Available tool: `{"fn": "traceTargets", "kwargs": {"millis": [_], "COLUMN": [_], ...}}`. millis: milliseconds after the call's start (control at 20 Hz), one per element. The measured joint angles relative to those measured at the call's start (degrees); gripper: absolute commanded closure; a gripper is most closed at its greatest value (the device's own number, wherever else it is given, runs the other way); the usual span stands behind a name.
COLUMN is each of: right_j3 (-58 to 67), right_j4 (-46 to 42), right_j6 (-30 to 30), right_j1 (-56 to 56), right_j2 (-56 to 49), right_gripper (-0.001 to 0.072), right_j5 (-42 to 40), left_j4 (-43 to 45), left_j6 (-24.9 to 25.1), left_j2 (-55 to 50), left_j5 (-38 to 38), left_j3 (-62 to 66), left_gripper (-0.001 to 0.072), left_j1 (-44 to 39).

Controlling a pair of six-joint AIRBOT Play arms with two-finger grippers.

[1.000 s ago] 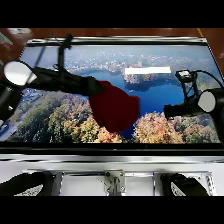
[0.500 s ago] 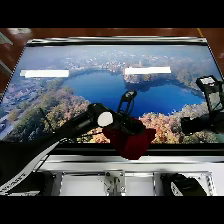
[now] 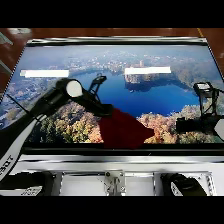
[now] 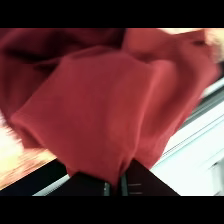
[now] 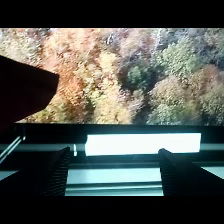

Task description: Fold the shirts.

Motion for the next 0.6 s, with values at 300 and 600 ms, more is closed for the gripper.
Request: {"fn": "traceTargets", "kwargs": {"millis": [300,600], "right_j3": [-2.2,-2.6], "right_j4": [-2.0,-0.5], "right_j6": [3.9,4.4], "right_j1": [0.0,0.0], "right_j2": [-2.9,-9.2], "right_gripper": [0.0035,0.0036], "right_j5": [-5.8,-6.9], "left_j4": [0.0,6.4], "left_j6": [4.5,4.7], "left_j2": [1.3,1.6], "left_j5": [-8.9,-11.9], "left_j3": [-3.0,-6.9], "left_gripper": [0.0000,0.0005], "left_j1": [8.9,10.8]}}
